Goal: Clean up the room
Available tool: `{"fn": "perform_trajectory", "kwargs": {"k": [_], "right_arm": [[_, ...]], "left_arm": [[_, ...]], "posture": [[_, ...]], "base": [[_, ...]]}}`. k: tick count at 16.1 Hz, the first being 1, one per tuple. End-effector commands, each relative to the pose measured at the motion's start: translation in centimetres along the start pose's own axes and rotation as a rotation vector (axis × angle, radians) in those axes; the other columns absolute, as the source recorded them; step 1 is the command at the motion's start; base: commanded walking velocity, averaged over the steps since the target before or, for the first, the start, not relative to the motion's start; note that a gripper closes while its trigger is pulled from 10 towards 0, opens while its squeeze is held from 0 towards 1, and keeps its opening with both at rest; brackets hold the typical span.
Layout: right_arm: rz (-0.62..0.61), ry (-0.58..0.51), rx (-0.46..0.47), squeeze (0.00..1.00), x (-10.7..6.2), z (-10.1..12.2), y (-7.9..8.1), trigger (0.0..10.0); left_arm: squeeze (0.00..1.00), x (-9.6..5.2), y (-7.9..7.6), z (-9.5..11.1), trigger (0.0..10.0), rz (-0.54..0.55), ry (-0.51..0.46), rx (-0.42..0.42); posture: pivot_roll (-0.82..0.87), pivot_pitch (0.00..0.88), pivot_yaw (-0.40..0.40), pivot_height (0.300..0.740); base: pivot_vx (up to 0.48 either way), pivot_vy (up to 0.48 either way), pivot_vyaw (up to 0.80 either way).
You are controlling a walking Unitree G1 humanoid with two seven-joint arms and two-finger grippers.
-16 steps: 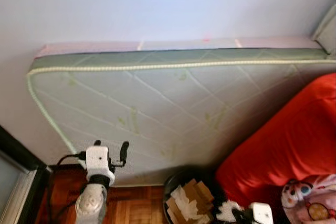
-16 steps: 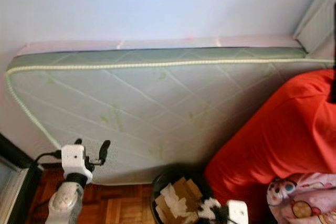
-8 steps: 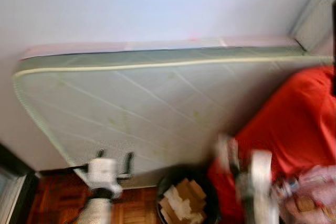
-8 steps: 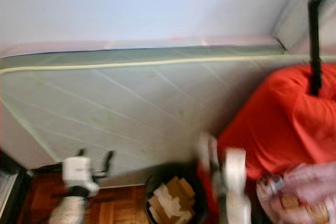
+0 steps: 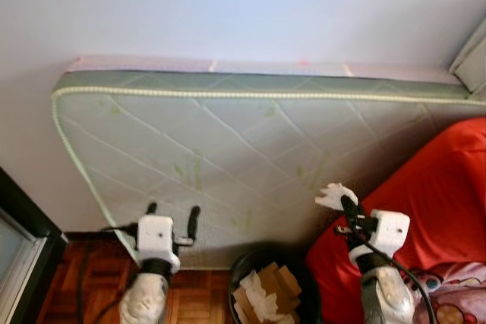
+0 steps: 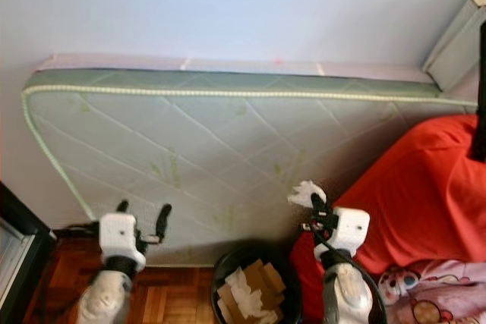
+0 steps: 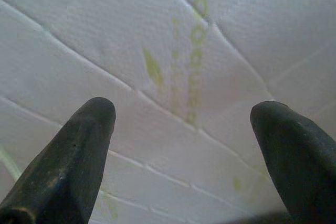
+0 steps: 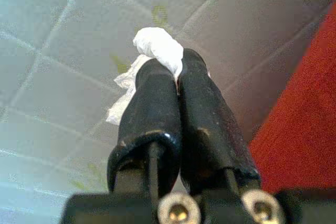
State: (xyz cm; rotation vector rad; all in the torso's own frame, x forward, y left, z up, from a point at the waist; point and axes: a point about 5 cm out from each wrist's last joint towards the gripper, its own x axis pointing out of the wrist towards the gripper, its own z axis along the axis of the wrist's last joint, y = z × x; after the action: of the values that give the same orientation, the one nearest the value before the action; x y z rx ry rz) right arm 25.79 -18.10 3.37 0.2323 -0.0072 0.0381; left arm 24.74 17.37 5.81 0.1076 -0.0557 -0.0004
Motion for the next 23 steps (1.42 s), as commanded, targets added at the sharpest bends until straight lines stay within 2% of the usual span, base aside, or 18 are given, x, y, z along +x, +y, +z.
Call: {"fn": "perform_trajectory", "kwargs": {"k": [1,2,3,5,6,9,12,18,21,23], "right_arm": [[-0.021,0.038,0.004,0.0,-0.9,-0.9,-0.1,10.0],[-0.029,0.048,0.013,0.0,-1.3,-1.3,0.2,10.0],[-0.032,0.051,0.016,0.0,-1.5,-1.3,0.2,10.0],[-0.044,0.032,0.038,0.0,-1.3,-1.0,1.1,10.0],[-0.044,0.03,0.035,0.0,-1.0,-0.9,1.4,10.0],[0.006,-0.007,-0.009,0.0,-0.2,0.1,1.8,10.0],[0.013,-0.012,-0.017,0.0,0.0,0.7,2.0,10.0],[-0.023,0.071,-0.076,0.0,-0.7,-0.1,1.8,10.0],[-0.025,0.075,-0.088,0.0,-0.8,-0.1,1.5,10.0],[-0.033,0.047,-0.07,0.0,-0.9,0.2,1.5,10.0]], "left_arm": [[0.0,0.4,0.8,0.6,10.0,0.009,-0.007,0.017],[0.0,0.5,1.5,0.7,10.0,0.007,-0.003,0.03],[0.0,0.5,1.7,0.8,10.0,0.008,-0.001,0.029],[0.0,0.7,2.3,0.9,10.0,0.002,0.011,0.034],[0.0,0.9,2.0,0.7,10.0,-0.023,0.025,0.021],[0.0,1.2,1.3,1.0,10.0,-0.056,0.024,0.004],[0.0,0.5,1.1,0.7,10.0,-0.056,0.035,-0.006],[0.0,0.0,0.6,0.6,10.0,-0.064,0.047,-0.011],[0.0,0.0,0.6,0.6,10.0,-0.067,0.051,-0.012],[0.0,-0.1,0.4,0.5,10.0,-0.076,0.059,-0.007]], "posture": [[-0.03,0.101,-0.083,0.74],[-0.03,0.099,-0.046,0.74],[-0.03,0.099,-0.046,0.74],[-0.03,0.103,-0.004,0.74],[-0.04,0.107,0.015,0.74],[-0.05,0.116,0.011,0.74],[-0.04,0.129,-0.016,0.74],[-0.04,0.152,-0.036,0.74],[-0.05,0.156,-0.042,0.7],[-0.04,0.155,-0.041,0.7]], "base": [[0.0,0.0,0.0],[0.0,0.0,0.0],[0.0,0.0,0.0],[0.0,0.0,0.0],[0.0,0.0,0.0],[0.0,0.0,0.0],[0.0,0.0,0.0],[0.0,0.0,0.0],[0.0,0.0,0.0],[0.0,0.0,0.0]]}}
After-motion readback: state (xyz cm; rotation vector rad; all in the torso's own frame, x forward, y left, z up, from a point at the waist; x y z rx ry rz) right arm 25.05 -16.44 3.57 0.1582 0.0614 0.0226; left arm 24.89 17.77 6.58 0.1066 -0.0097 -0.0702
